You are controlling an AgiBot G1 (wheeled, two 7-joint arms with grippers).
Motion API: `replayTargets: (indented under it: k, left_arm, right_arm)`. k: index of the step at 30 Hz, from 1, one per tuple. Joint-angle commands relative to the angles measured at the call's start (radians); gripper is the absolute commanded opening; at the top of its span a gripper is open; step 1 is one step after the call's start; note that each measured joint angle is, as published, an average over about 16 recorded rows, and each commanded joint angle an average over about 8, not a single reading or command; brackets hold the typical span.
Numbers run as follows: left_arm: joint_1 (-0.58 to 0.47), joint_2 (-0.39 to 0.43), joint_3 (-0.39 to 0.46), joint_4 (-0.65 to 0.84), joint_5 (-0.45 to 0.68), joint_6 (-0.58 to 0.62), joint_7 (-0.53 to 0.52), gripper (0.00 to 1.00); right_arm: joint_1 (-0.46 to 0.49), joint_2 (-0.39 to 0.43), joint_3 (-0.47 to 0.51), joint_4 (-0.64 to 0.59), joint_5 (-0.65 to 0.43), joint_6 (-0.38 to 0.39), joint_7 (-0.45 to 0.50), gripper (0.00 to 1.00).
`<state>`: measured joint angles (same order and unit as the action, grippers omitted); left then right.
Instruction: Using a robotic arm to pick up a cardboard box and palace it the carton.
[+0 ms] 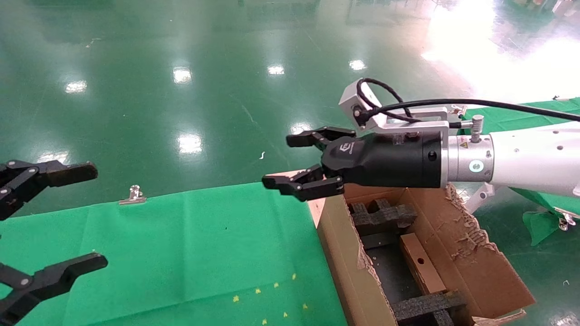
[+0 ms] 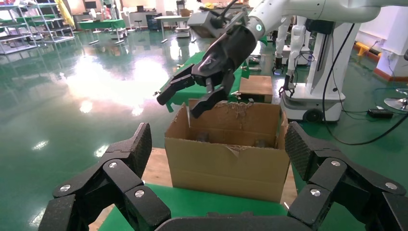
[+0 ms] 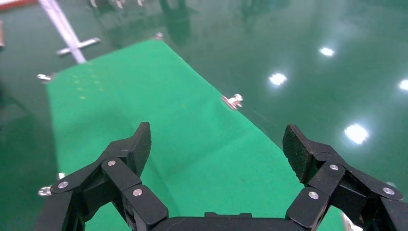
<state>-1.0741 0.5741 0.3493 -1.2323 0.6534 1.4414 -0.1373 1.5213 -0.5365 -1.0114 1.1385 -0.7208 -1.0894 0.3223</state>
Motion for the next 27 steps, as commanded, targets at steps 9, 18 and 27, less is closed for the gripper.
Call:
replayTargets:
  k: [9,18,27]
  left_arm:
    - [0.0,0.0,0.0,0.0,0.0,0.0,0.0,1.0]
    - [0.0,0.0,0.0,0.0,0.0,0.0,0.0,1.0]
    - [0.0,0.0,0.0,0.0,0.0,0.0,0.0,1.0]
  right_arm:
    - [-0.141,-0.024,0.231,0.046,-0.003,-0.128,-0.043,1.0]
    - [-0.267,-0.045,0.438,0.087,-0.006,-0.243,-0.081,1.0]
    - [-0.393,-0.066,0.644,0.128,-0.009,-0.358,-0.119,1.0]
